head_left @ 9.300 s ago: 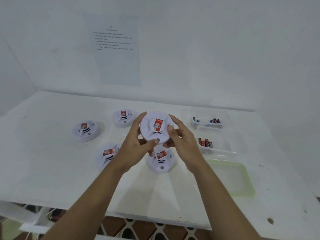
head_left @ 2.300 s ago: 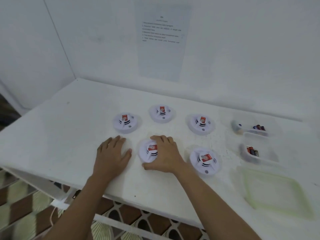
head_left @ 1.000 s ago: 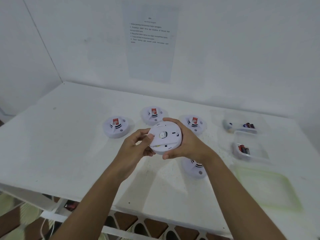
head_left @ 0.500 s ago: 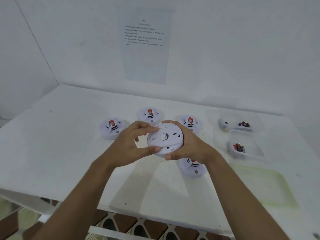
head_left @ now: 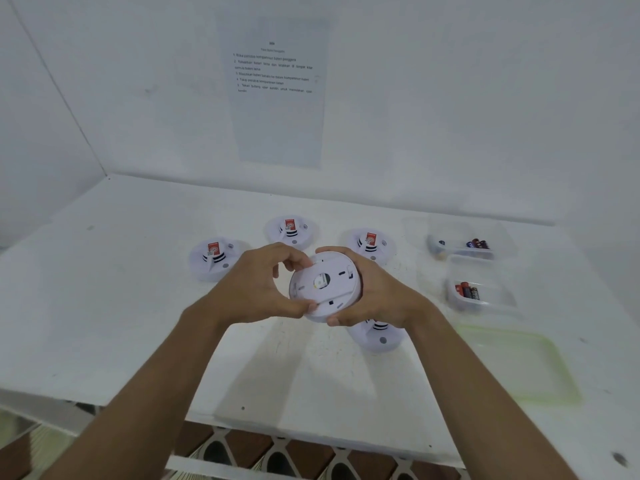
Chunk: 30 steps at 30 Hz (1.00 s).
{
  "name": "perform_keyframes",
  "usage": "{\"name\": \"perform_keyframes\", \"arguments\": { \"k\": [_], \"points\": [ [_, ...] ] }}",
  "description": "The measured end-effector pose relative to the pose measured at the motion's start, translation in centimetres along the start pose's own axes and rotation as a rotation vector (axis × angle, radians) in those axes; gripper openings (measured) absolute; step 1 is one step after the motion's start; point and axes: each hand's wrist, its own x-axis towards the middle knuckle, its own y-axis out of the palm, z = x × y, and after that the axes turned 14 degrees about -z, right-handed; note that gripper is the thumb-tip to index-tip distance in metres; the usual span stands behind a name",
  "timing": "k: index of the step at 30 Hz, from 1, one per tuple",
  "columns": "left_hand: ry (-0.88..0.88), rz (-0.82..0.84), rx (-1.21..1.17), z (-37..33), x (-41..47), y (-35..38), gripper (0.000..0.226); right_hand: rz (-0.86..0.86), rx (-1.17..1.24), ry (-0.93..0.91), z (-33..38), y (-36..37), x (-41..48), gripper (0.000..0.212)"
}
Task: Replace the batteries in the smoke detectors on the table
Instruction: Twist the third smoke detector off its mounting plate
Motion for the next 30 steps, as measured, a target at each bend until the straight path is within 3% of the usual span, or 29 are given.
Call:
{"name": "perform_keyframes", "arguments": {
  "k": [18, 30],
  "points": [
    [0.062, -0.147, 0.026, 0.9, -0.2, 1.6, 0.055, -0.049, -0.051, -0.045, 0.5, 0.1, 0.0, 0.094],
    [0.083, -0.130, 0.013, 1.9, -0.2, 1.5, 0.051, -0.049, -0.013, -0.020, -0.4, 0.2, -0.2, 0.093]
  ]
}}
